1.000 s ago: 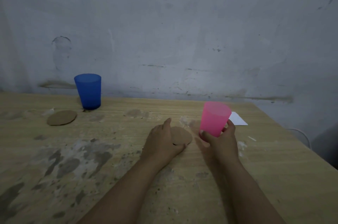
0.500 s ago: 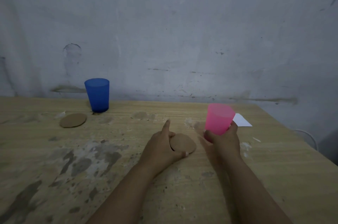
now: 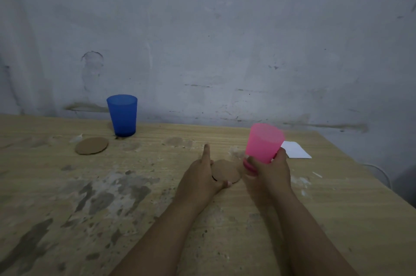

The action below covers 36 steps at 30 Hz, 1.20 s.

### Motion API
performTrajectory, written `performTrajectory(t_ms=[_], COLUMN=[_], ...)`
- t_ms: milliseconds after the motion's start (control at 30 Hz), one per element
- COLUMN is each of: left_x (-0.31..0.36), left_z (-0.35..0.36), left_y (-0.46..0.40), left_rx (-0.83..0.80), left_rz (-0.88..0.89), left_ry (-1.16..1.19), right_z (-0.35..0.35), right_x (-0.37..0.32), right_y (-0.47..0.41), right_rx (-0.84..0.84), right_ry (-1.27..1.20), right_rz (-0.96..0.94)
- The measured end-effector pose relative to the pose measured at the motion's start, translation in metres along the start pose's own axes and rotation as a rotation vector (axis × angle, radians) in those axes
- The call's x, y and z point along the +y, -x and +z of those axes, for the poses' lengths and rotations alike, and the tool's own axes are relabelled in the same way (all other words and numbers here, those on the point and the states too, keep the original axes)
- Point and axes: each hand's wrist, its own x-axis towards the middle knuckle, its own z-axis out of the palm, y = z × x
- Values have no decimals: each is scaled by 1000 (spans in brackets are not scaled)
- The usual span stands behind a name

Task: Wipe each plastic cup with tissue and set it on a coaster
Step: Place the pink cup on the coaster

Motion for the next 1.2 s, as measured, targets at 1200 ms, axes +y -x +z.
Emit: performTrajectory(t_ms=[1200], left_x=[-46], left_z=[-42], left_y=[-90], left_rx=[-97], left_rz=[17], left_ry=[-224], right_z=[70], right_x=[-32], right_y=[-90], right_rx=[-231], right_ry=[-105], right_rz=[-105])
